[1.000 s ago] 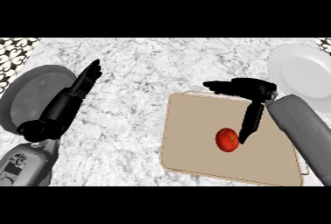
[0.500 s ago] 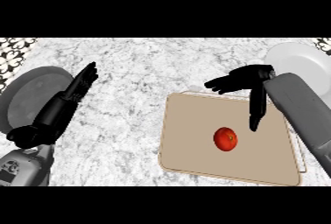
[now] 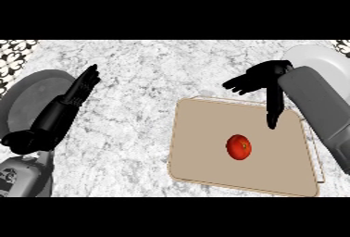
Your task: Pick the tomato from the tray and place it in the plate
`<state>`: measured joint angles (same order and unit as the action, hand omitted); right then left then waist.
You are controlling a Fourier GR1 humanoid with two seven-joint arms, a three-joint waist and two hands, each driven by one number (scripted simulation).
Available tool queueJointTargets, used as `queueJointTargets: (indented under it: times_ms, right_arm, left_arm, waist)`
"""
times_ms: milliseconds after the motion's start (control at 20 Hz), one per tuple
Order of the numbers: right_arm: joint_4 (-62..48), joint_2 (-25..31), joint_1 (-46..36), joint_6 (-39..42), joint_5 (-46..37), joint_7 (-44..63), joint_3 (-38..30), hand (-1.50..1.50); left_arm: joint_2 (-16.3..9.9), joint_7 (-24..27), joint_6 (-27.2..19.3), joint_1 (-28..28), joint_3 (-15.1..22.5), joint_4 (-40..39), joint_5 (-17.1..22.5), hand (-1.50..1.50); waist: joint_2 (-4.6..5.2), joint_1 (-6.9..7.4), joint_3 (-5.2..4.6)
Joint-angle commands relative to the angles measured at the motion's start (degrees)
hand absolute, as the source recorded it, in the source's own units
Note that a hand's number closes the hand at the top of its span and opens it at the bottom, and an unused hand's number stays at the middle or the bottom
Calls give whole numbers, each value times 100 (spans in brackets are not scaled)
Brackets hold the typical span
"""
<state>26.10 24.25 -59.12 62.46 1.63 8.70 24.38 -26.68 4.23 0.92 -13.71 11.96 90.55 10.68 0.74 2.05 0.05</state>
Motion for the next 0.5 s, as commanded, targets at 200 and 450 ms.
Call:
queueJointTargets:
  times_ms: [200, 450]
  right_arm:
    - [-287, -28, 195, 554, -449, -868, 88, -150]
    - [-246, -279, 65, 649, -625, -801, 167, -150]
  left_arm:
    - [-38, -151, 210, -3, -119, 198, -74, 0]
    - [111, -186, 25, 348, -128, 440, -263, 0]
  waist:
    - [6, -16, 7]
    - [-37, -45, 1]
